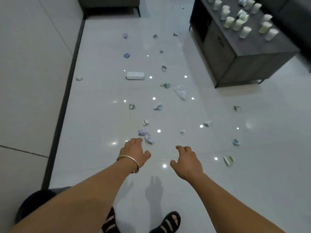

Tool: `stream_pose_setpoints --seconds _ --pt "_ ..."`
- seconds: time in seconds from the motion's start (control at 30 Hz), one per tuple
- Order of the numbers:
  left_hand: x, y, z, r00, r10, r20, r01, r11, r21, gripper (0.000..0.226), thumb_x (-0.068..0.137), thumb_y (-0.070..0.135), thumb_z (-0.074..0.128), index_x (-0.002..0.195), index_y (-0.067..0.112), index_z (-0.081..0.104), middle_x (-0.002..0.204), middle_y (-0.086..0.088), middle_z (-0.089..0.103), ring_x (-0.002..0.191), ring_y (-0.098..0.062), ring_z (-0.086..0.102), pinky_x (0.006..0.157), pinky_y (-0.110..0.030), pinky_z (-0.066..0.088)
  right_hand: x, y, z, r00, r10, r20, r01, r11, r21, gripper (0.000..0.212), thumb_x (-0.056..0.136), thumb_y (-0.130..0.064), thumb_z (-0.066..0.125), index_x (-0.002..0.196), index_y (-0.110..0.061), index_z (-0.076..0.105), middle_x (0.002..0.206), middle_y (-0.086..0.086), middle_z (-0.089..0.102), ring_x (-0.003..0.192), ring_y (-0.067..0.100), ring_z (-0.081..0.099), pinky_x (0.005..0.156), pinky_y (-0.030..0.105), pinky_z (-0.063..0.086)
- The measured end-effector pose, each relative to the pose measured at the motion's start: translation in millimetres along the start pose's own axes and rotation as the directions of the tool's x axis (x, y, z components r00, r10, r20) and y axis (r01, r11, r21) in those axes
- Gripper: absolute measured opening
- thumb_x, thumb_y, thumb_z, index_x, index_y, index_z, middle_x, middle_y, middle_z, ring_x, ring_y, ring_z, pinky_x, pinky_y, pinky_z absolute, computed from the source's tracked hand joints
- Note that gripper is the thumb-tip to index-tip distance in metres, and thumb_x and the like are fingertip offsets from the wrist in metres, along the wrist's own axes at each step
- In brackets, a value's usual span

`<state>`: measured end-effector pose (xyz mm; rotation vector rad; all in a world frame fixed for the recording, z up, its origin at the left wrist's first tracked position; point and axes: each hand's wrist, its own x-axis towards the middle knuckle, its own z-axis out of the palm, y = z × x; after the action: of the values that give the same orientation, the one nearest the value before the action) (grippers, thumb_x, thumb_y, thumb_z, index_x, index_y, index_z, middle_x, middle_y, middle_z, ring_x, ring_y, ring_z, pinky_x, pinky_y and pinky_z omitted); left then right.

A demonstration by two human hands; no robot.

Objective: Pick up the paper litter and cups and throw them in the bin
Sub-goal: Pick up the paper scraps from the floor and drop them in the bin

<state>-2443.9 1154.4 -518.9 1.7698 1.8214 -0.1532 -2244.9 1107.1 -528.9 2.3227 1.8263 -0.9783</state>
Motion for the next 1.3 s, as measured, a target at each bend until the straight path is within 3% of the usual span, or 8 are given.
stream_pose_setpoints --seconds 0.13,0.37,0.6,0.7,1.03,1.3 --pt "14 96 8 0.99 0.134 0.04 -0.137 0.988 0.068 0.056 0.086 0.041 0.049 0.137 0.018 0.041 0.143 -0.005 0.041 0.131 -0.024 0.037 0.102 -0.039 0.038 -11 82 -51 0.986 0.153 -0.063 -0.148 0.986 0.08 0.064 0.092 -0.038 0.051 0.149 -0.024 0.026 0.149 0.001 0.029 0.13 0.022 0.036 0.09 0.034 0.043" --pt "52 232 40 0.932 0.323 0.162 -0.349 0.922 0.168 0.065 0.087 0.045 0.049 0.143 0.017 0.033 0.142 -0.004 0.04 0.127 -0.023 0.04 0.099 -0.038 0.038 -1 193 -108 0.933 0.343 -0.112 -0.324 0.933 0.161 0.064 0.091 -0.039 0.052 0.149 -0.024 0.027 0.149 0.002 0.03 0.131 0.022 0.036 0.089 0.034 0.042" --pt "136 336 83 0.877 0.394 0.275 -0.452 0.87 0.196 0.065 0.088 0.045 0.047 0.144 0.018 0.031 0.145 -0.003 0.037 0.129 -0.023 0.037 0.099 -0.037 0.039 56 284 -135 0.871 0.49 -0.034 -0.473 0.855 0.211 0.064 0.091 -0.039 0.052 0.149 -0.025 0.028 0.148 0.002 0.03 0.128 0.023 0.039 0.091 0.034 0.043" --pt "172 373 102 0.86 0.397 0.322 -0.474 0.855 0.21 0.064 0.088 0.045 0.047 0.144 0.018 0.03 0.144 -0.003 0.037 0.129 -0.022 0.038 0.1 -0.037 0.038 89 321 -143 0.849 0.528 -0.03 -0.505 0.826 0.249 0.061 0.09 -0.037 0.054 0.146 -0.027 0.032 0.146 0.0 0.032 0.126 0.022 0.041 0.086 0.031 0.04" --pt "258 484 219 0.851 0.324 0.412 -0.449 0.857 0.253 0.065 0.087 0.047 0.049 0.143 0.019 0.031 0.144 -0.002 0.037 0.129 -0.022 0.038 0.099 -0.037 0.039 181 474 -122 0.852 0.517 0.088 -0.519 0.807 0.284 0.062 0.091 -0.036 0.053 0.147 -0.023 0.03 0.144 0.005 0.034 0.122 0.023 0.043 0.091 0.035 0.044" --pt "309 525 356 0.872 0.257 0.416 -0.381 0.89 0.249 0.063 0.088 0.045 0.049 0.142 0.019 0.033 0.142 -0.003 0.04 0.125 -0.022 0.041 0.096 -0.035 0.04 268 602 -50 0.87 0.45 0.2 -0.491 0.828 0.27 0.064 0.092 -0.036 0.052 0.149 -0.024 0.027 0.145 0.005 0.032 0.124 0.024 0.042 0.093 0.037 0.043"
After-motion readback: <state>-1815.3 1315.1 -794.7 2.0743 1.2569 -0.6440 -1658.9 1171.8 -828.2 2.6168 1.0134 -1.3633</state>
